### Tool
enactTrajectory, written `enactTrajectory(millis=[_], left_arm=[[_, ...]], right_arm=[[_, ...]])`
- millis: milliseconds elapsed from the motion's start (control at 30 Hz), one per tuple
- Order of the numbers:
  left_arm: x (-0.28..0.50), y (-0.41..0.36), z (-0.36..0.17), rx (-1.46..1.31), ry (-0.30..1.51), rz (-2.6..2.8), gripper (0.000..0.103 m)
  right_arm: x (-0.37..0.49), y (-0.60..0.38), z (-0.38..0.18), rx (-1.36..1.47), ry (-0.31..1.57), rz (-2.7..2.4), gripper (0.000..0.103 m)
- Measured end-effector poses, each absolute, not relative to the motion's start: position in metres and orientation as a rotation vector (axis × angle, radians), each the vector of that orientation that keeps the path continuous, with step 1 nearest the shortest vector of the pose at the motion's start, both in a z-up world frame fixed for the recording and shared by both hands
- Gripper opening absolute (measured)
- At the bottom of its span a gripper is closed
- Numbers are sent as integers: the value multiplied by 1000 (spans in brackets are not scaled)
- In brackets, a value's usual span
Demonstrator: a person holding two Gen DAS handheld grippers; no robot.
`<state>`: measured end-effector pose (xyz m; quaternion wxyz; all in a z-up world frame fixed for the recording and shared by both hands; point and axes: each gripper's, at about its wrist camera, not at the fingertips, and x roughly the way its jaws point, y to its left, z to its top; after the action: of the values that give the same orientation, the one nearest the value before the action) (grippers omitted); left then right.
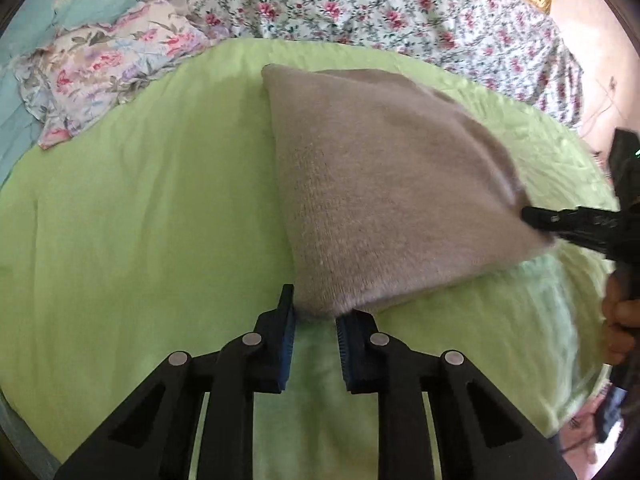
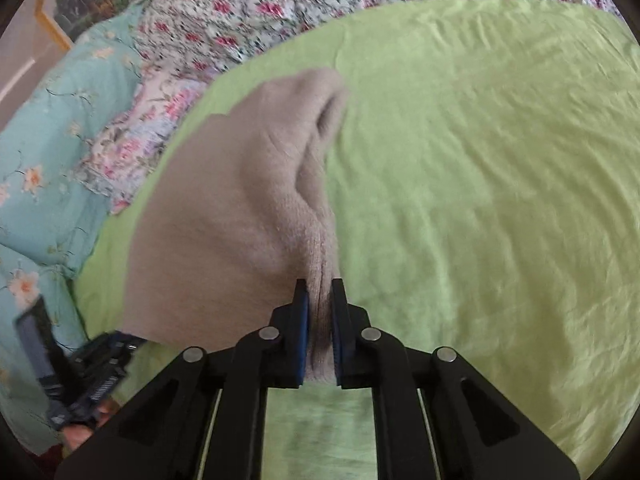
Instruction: Fold small clothes
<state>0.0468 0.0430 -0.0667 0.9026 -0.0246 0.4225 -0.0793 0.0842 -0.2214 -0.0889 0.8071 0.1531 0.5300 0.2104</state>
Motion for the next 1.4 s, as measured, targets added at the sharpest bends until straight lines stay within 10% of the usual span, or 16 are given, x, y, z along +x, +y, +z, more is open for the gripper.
enactTrajectory(millis=[300,567,833,1067,1167,1400], left_arm=[[31,76,-3,-160,714,-397,27],[83,60,-49,-208,835,-442,26],[94,47,-68,-166,875,-399,26],[88,51,-60,-187,880,-405,26],[80,50,-60,-178,875,-410,28],[74,45,-61,-131,884,-401,30]], right_arm=[[96,-228,-26,356,975,464,22],[132,-162,-43,306,1014,553,30],[157,-175,-82,316,1068,445,7],[108,-167,-44,250,1021,522,18],[77,-167,-46,194,1026,516,41],[65,-186,-82,135,1073,406,41]])
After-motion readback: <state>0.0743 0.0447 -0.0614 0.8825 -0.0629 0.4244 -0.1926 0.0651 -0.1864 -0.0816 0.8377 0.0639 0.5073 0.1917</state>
